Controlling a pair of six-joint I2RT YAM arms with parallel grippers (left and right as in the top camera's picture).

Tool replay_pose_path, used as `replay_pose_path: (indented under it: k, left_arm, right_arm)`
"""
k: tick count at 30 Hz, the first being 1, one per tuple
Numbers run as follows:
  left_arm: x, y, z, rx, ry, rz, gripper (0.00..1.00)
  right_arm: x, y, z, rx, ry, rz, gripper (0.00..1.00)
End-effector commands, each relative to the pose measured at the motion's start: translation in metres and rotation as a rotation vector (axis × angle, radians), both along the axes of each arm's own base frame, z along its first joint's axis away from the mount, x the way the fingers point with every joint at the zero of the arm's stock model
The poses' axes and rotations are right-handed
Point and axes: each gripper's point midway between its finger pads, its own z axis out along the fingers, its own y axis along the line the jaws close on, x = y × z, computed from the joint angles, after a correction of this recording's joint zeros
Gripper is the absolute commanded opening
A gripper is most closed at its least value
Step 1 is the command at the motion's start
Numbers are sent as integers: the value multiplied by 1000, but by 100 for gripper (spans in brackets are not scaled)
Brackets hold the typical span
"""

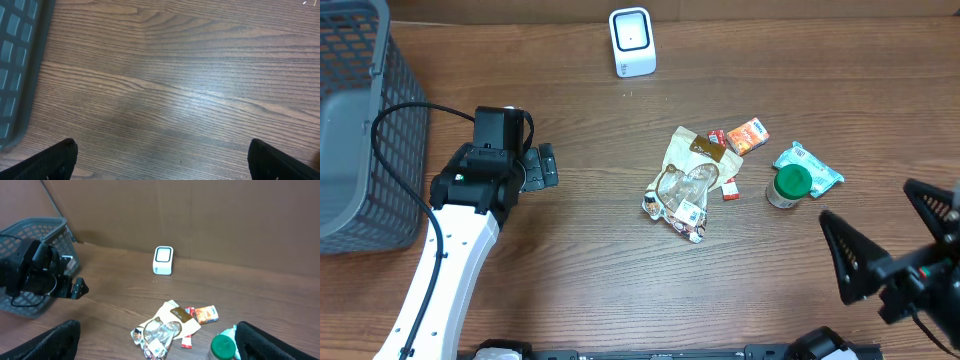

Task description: Scan the item barcode

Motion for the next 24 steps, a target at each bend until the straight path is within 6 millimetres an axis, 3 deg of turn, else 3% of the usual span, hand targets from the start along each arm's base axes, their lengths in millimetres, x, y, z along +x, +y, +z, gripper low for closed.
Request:
replay_pose_path:
  k: [1, 7, 12, 24]
  left_arm:
    - [4, 4, 9, 15, -26, 2, 100]
    - [4, 4, 9, 14, -25, 2, 100]
    - [4, 4, 9, 15, -26, 2, 100]
    - [4, 4, 9, 15, -26, 2, 100]
  right_arm:
    - [-8, -10, 3, 10, -31, -34, 100]
    - [-8, -18, 0, 35, -99, -88, 100]
    - [1, -8, -9, 4, -255, -28, 100]
    - [42, 1, -68, 96, -619, -57, 100]
